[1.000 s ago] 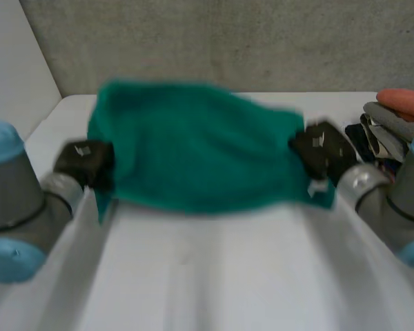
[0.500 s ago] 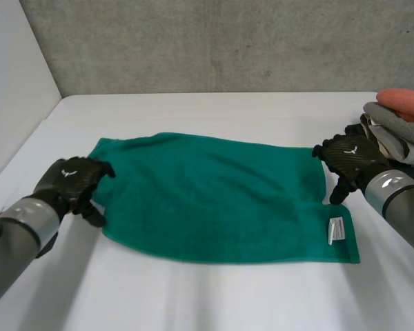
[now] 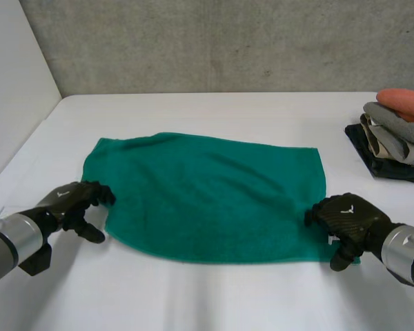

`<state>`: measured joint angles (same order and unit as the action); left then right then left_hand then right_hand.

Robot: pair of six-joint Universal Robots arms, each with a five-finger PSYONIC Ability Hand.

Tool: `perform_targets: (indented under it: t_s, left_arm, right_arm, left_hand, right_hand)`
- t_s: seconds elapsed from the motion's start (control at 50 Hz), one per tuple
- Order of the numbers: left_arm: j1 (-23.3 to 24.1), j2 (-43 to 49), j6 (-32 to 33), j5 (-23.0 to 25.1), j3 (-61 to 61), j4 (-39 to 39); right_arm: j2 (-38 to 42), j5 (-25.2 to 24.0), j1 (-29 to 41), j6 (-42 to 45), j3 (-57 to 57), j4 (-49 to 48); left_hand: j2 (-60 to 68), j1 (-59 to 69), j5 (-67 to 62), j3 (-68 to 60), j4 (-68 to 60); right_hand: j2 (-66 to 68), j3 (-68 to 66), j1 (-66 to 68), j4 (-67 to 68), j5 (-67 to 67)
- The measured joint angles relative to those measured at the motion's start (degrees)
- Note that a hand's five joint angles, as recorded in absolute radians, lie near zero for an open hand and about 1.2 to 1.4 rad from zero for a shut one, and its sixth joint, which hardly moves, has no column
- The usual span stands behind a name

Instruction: Fold the laundry.

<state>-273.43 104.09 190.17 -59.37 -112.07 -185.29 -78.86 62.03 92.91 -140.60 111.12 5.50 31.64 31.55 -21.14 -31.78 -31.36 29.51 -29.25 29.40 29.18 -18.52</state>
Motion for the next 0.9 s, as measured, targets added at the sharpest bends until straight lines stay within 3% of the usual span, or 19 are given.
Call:
perform_targets:
  t_s: [0.2, 0.54, 0.8, 0.86, 0.9]
  left_arm:
    - [3.49, 5.26, 1.76, -3.36, 3.76, -2.64]
    - [10.58, 10.92, 2.88, -10.07, 12.14, -2.79]
    - [14.90, 13.83, 2.35, -14.27, 18.07, -1.92]
    - [15.65, 14.10, 2.07, -14.73, 18.66, -1.78]
    - [16.36, 14.26, 1.74, -15.14, 19.03, -1.62]
  right_arm:
    - [3.07, -3.80, -1.56, 1.98, 4.74, -11.03]
    - [9.42, -4.76, -0.99, 1.92, 2.30, -17.88]
    - [11.58, -4.32, -0.33, 0.96, -0.42, -21.94]
    - [11.90, -4.15, -0.17, 0.51, -1.10, -22.48]
    - [12.21, -3.98, 0.02, 0.16, -1.67, -22.93]
  left_hand:
    - [-3.70, -3.58, 4.03, 3.90, 4.04]
    - [-3.57, -3.36, 3.25, 3.77, 3.61]
    - [-3.39, -3.36, 2.26, 3.76, 2.58]
    - [-3.40, -3.37, 2.34, 3.77, 2.65]
    - [-3.50, -3.52, 2.51, 3.81, 2.73]
  right_hand:
    - [0.00, 0.01, 0.00, -0.02, 0.49]
    - [1.08, -1.32, 1.20, 1.83, -2.78]
    - [10.71, -11.16, 11.28, 11.22, -11.58]
    - [16.04, -16.24, 16.12, 16.30, -16.49]
    - [26.34, -26.35, 26.09, 26.48, -26.73]
